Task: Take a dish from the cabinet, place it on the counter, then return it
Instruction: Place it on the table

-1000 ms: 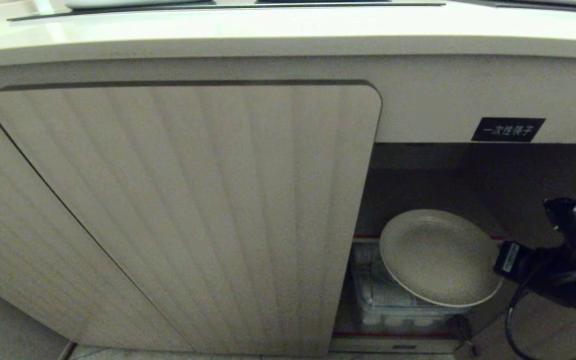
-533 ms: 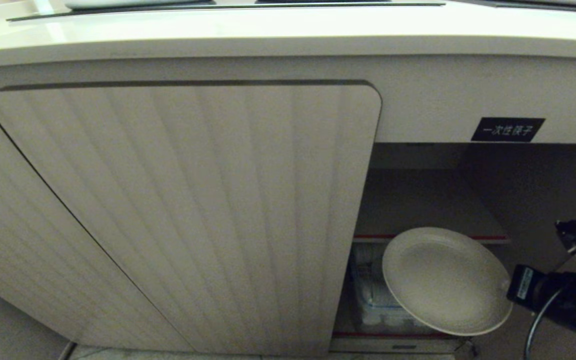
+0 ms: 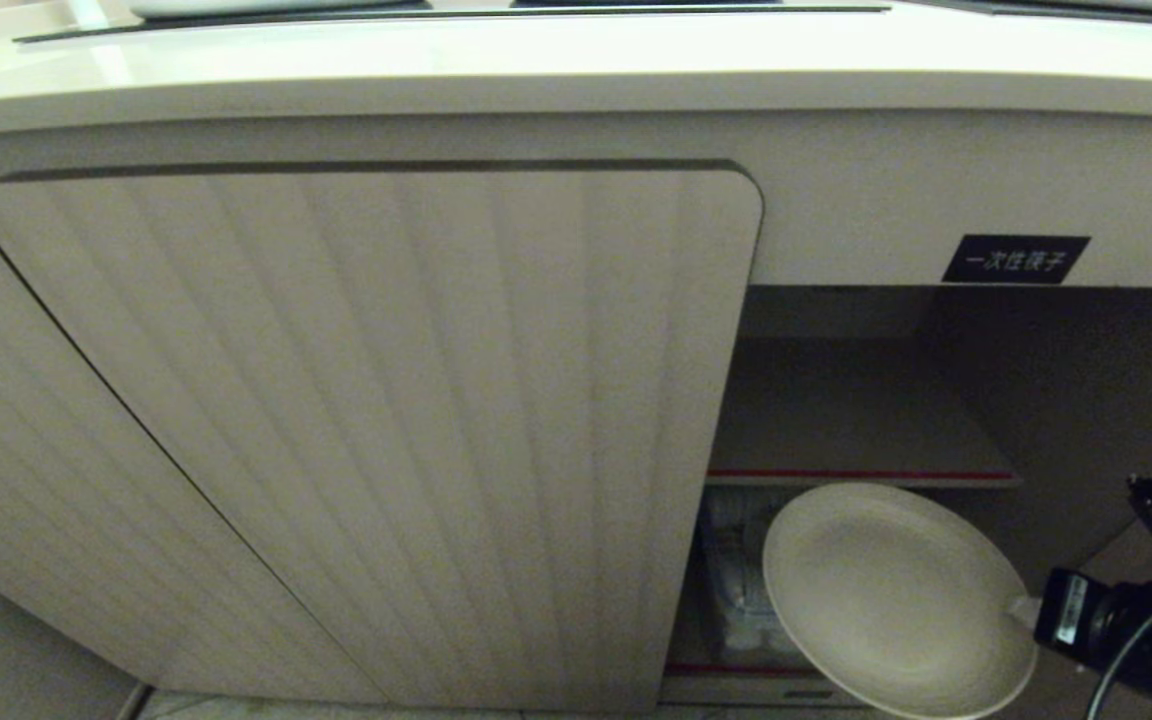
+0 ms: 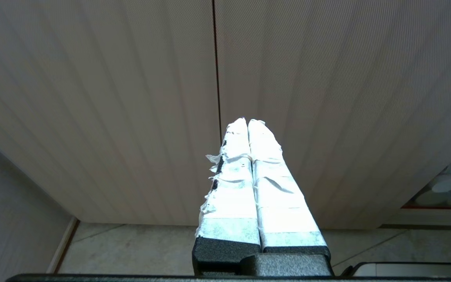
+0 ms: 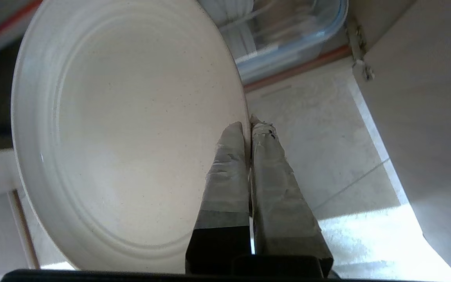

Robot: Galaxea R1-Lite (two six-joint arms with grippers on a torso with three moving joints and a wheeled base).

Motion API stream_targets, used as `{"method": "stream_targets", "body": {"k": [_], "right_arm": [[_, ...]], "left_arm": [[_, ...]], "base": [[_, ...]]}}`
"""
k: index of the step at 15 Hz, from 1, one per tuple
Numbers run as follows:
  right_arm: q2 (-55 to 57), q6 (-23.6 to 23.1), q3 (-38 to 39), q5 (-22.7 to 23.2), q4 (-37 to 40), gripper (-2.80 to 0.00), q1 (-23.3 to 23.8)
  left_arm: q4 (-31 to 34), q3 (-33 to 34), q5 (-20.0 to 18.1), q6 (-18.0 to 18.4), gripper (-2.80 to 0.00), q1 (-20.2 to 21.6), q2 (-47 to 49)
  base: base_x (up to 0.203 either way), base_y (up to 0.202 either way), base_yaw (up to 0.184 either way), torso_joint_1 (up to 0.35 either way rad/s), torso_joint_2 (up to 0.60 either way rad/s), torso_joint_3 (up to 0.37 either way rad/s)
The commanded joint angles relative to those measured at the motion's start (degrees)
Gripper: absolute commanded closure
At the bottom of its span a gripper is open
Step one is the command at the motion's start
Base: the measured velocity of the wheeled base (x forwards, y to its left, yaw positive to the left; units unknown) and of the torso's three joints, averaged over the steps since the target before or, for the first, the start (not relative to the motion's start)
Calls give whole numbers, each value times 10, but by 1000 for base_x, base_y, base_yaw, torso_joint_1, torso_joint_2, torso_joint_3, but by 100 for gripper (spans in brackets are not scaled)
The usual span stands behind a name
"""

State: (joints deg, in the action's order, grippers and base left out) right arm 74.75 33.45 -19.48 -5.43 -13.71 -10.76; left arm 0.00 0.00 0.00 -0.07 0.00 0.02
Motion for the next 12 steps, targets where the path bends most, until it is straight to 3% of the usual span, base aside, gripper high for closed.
{"method": "stream_targets", "body": {"k": [1,12], "right_arm": [[-13,2,12,3,-1,0,-3],[-58,-1,59,31,3,0,-27]], "left_arm": [[0,0,0,0,0,0,0],[0,0,0,0,0,0,0]], "base": [[0,0,0,0,0,0],[0,0,0,0,0,0]]}}
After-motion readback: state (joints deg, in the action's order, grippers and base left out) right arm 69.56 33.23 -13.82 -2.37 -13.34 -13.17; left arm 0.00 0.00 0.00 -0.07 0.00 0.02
